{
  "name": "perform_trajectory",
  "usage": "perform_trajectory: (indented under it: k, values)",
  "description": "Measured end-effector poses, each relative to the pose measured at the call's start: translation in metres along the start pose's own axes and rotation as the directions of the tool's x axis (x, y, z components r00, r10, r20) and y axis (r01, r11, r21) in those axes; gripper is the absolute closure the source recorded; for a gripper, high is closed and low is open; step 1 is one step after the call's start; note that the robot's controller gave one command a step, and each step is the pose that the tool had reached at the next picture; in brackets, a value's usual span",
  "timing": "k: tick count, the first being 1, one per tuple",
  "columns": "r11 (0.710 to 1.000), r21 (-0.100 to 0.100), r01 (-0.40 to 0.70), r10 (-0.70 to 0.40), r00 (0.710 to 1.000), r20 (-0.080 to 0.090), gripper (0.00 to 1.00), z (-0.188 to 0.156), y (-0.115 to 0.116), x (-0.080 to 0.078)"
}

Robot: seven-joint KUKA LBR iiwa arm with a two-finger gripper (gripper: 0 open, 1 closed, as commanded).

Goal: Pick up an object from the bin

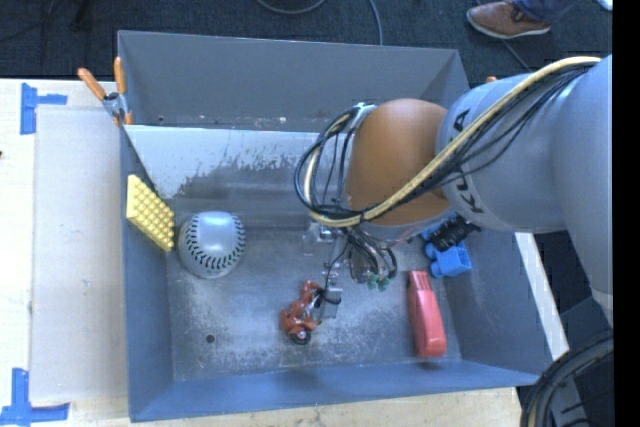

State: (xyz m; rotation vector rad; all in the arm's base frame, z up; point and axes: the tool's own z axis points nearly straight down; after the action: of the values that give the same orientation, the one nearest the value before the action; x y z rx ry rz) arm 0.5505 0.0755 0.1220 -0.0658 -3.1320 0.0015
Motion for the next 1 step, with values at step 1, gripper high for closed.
perform_trajectory:
  k: [1]
  values:
    - [0.984,-0.003,0.177,-0.177,0.984,0.025,1.0,0.0452,-0.0245,0.016]
